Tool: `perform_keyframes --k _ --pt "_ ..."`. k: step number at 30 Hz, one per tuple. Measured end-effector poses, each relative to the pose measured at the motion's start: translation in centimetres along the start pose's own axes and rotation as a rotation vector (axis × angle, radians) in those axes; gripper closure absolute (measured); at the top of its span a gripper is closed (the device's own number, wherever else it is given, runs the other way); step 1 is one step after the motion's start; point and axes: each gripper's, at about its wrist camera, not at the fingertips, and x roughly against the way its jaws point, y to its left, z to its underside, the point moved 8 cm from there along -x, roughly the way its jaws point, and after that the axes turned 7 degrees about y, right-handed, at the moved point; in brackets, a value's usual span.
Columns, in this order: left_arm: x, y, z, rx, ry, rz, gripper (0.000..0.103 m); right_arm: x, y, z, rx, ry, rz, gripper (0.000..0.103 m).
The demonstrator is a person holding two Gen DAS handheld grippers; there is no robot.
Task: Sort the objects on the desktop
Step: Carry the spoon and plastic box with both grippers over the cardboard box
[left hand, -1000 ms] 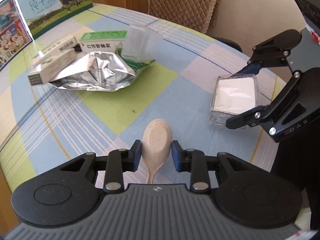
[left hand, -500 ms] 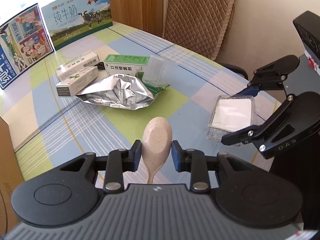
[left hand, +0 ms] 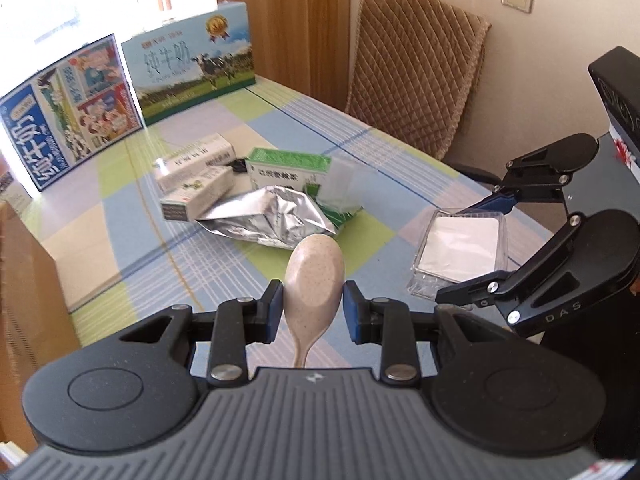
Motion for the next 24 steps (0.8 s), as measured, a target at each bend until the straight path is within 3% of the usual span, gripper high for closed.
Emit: perform_keyframes --k 14,24 --pt "8.7 5.1 -0.7 0.071 -0.115 -0.113 0.076 2.3 7.6 -8.1 0.122 -0.134 -0.043 0.038" --pt "15.7 13.8 1.1 0.154 -0.165 -0.262 0.076 2.0 16.0 -15.4 0.233 -0.217 -0.133 0.038"
